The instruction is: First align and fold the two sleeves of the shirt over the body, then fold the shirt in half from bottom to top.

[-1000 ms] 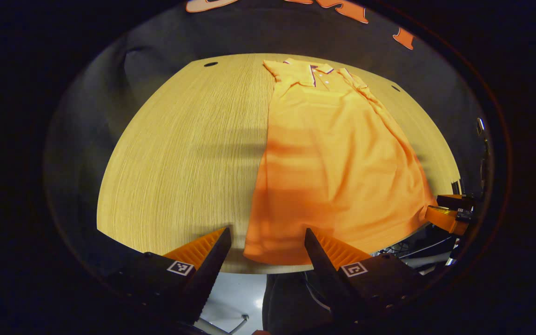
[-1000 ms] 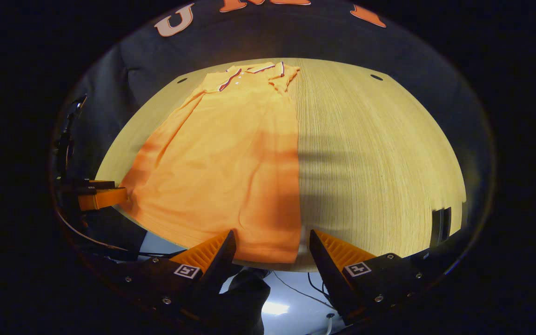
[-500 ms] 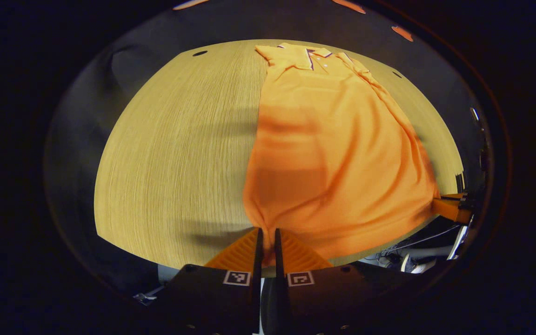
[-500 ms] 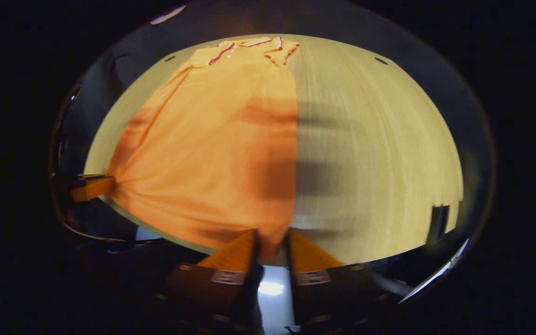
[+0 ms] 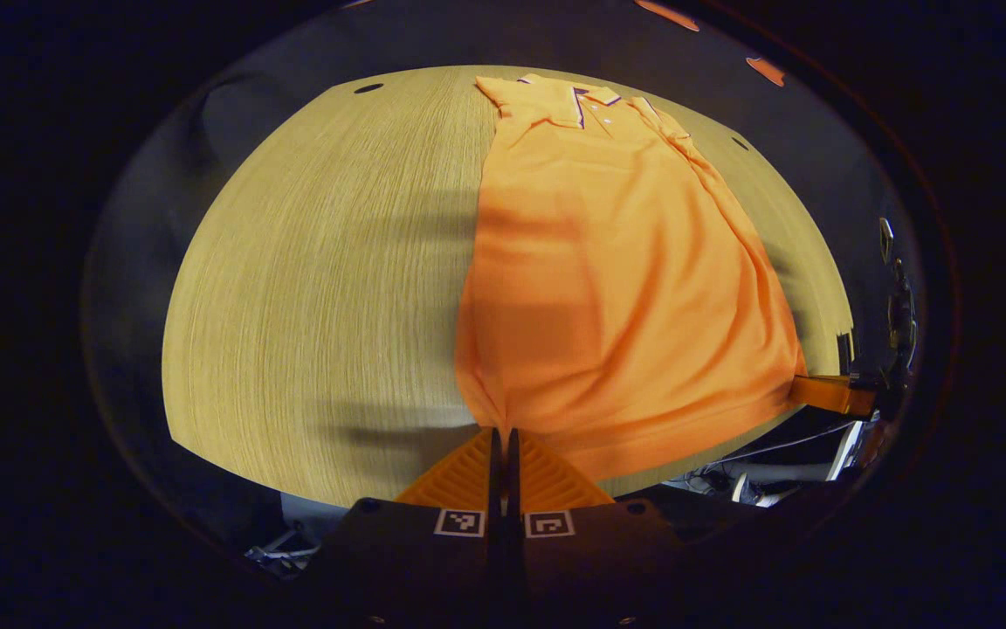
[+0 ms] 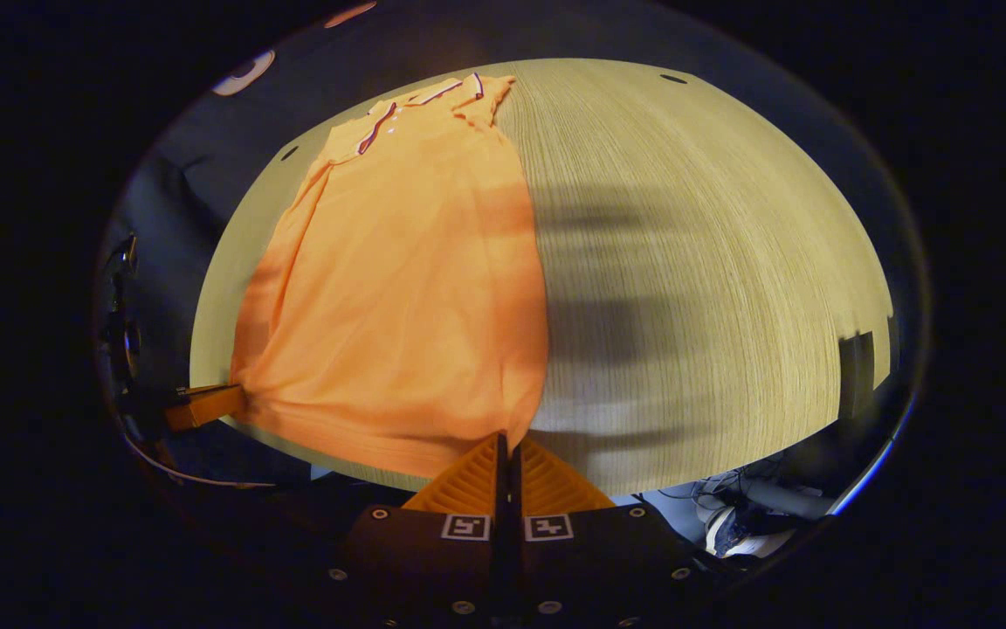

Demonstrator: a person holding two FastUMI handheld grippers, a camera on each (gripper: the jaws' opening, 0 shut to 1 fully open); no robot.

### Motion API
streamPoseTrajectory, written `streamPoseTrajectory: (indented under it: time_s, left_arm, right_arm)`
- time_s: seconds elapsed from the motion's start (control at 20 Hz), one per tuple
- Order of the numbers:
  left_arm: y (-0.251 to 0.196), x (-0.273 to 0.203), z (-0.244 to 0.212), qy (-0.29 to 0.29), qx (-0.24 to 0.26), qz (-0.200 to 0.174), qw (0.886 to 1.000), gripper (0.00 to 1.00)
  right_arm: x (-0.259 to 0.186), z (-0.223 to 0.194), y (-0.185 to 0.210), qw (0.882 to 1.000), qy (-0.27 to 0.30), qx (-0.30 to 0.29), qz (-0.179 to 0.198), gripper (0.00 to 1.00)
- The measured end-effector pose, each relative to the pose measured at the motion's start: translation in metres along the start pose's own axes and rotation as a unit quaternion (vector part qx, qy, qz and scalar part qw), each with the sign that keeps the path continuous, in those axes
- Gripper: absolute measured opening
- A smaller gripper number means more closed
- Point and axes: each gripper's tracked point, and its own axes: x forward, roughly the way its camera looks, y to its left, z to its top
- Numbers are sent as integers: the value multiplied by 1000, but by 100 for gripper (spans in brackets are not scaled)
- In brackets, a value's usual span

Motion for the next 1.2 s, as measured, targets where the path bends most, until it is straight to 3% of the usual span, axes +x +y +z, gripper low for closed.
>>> streamPoseTrajectory:
  time_s: [0.55, 0.85, 1.2]
  left_arm:
    - [-13, -46, 99, -88, -23, -52, 994, 2]
    - [-25, -59, 146, -127, 7, -72, 989, 2]
    - [-31, -64, 227, -175, 23, -85, 981, 2]
  right_arm:
    - [-35, 92, 25, 995, -85, -33, 25, 1]
    - [-35, 131, 35, 991, -120, 6, 60, 1]
    - [-48, 219, 38, 977, -195, 35, 75, 0]
